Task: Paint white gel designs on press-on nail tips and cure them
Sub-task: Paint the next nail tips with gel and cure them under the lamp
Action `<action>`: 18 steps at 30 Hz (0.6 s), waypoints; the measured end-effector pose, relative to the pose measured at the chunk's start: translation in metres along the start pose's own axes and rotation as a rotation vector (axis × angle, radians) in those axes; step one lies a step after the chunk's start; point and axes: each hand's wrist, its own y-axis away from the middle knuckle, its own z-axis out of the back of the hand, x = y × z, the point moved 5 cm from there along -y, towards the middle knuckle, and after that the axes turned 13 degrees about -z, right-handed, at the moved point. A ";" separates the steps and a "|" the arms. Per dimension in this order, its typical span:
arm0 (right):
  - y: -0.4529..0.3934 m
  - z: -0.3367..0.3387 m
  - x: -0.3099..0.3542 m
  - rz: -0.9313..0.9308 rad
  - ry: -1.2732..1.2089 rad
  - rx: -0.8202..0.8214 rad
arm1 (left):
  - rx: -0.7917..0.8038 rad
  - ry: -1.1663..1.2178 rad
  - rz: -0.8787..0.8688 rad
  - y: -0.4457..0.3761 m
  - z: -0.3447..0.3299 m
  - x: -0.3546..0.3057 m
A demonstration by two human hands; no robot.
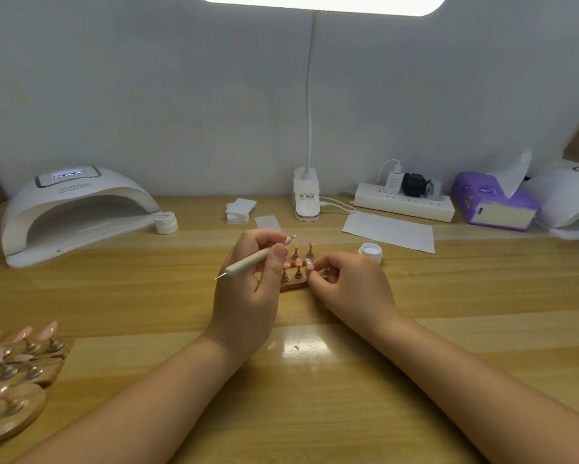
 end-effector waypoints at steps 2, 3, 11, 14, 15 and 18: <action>-0.001 0.000 -0.001 -0.023 0.029 0.011 | 0.004 -0.004 0.002 -0.001 0.000 -0.002; -0.002 -0.001 -0.001 -0.032 0.047 0.015 | 0.002 -0.002 0.002 -0.001 0.000 -0.002; 0.002 0.000 0.005 0.008 0.248 0.017 | 0.002 0.009 0.004 -0.002 0.000 -0.001; 0.006 0.008 0.009 0.043 0.281 -0.033 | -0.011 0.025 0.014 -0.002 0.002 0.001; 0.007 0.012 0.011 0.054 0.267 -0.057 | -0.013 0.031 0.016 -0.003 0.002 0.002; 0.003 0.028 0.014 0.111 0.239 -0.121 | -0.016 0.052 0.022 -0.003 0.002 0.004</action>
